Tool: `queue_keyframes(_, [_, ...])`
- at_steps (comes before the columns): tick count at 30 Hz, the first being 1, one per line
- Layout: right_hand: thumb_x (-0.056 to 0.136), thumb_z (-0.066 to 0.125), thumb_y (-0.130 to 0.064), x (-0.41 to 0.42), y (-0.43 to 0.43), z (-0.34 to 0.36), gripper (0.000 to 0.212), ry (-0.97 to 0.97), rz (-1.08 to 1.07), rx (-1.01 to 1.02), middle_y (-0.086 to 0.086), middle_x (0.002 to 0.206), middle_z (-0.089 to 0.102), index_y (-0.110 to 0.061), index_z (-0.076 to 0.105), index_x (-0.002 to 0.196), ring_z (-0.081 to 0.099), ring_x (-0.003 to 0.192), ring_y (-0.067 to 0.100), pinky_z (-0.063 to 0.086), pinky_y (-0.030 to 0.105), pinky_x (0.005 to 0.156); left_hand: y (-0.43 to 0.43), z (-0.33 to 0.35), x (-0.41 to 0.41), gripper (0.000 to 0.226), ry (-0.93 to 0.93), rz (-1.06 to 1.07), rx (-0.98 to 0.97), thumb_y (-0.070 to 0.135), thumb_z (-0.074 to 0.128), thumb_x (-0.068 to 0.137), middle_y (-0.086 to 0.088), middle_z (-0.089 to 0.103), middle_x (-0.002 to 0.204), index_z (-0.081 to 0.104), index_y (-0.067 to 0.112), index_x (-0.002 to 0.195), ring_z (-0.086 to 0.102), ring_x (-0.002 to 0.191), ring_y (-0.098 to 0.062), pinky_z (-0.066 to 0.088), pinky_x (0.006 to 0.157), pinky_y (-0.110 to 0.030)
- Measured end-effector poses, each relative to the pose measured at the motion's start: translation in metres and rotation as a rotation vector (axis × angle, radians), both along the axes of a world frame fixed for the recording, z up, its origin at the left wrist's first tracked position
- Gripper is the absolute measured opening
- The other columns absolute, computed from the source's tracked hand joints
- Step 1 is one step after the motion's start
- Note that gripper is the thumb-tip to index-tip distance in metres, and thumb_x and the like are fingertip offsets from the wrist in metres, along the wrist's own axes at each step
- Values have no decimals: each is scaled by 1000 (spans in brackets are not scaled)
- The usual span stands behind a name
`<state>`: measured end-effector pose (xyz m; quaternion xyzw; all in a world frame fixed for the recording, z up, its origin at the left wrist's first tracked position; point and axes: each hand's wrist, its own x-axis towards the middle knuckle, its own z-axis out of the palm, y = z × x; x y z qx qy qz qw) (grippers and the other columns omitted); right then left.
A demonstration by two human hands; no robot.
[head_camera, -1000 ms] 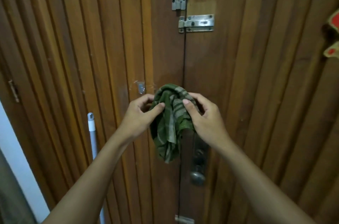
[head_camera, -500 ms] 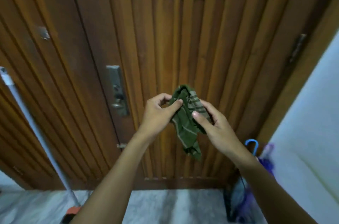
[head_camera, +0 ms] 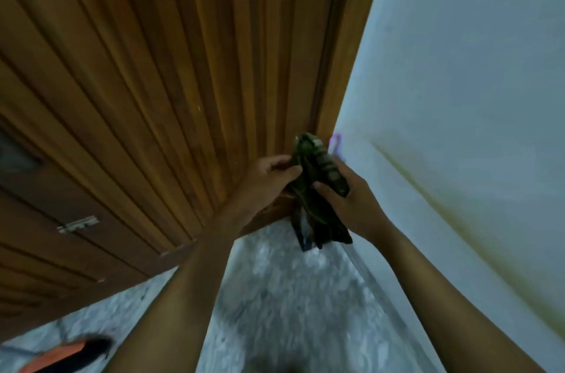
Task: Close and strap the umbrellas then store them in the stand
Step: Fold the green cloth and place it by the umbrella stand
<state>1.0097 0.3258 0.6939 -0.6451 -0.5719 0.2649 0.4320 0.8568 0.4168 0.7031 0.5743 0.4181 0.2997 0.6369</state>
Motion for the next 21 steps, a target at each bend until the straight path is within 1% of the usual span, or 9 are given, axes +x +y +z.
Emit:
queue_keyframes(3, [97,61,-18,29,-11,-31,37,-52,-18,-92,-13,119,64,-26,55,133,60,103,-5,47,15,91,-9,-35,31,21,35,-27,-54,2,60,92,-20,68,96,64,-6,112,69,78,-23,60,63,-26])
queue_keyframes(4, [97,60,-22,41,-13,-43,36,-60,-26,-129,-10,122,64,-26,55,133,61,108,4,49,22,94,-11,-44,41,20,51,-33,-74,2,61,92,-21,68,95,63,-6,110,68,77,-22,60,63,-25])
queue_keyframes(6, [98,60,-27,66,-17,-68,41,-73,-38,-178,-5,130,64,-25,53,138,61,115,14,50,30,98,-14,-67,61,14,100,-54,-71,2,62,91,-10,68,85,65,1,105,67,69,-10,58,62,-18])
queue_keyframes(8, [98,59,-30,93,-19,-98,42,-75,-43,-227,-4,131,63,-25,52,138,61,116,16,49,29,96,-15,-97,84,8,150,-85,-44,7,64,91,-2,69,82,68,10,98,68,67,-4,57,65,-20])
queue_keyframes(11, [97,60,-27,134,-20,-161,40,-31,-42,-321,-6,128,63,-25,53,137,60,114,14,47,24,95,-18,-160,123,6,238,-59,-57,13,67,90,0,70,86,68,16,95,68,73,-9,59,68,-26])
queue_keyframes(13, [97,59,-20,161,-19,-219,37,-14,-33,-331,-8,126,63,-24,55,133,60,113,13,47,26,96,-20,-217,151,8,271,-27,-67,12,68,90,-3,72,86,70,10,97,68,65,-5,60,65,-25])
queue_keyframes(15, [97,57,-18,180,-18,-287,37,-16,-39,-365,-9,122,61,-26,55,134,57,109,9,43,22,94,-24,-284,176,13,280,32,-110,7,68,88,-13,73,87,71,1,100,67,57,-5,59,61,-24])
queue_keyframes(18, [99,54,-20,198,-17,-394,32,-21,-33,-452,-9,110,59,-25,56,130,55,98,10,39,15,82,-32,-394,199,15,300,119,-245,2,67,88,-11,70,85,71,-5,102,63,51,1,54,53,-16])
queue_keyframes(21, [100,52,-22,208,-14,-506,32,-7,-23,-529,-6,108,58,-21,54,132,54,95,10,38,20,80,-33,-508,209,21,330,101,-391,10,66,91,-12,71,90,72,2,109,66,64,-10,57,68,-29])
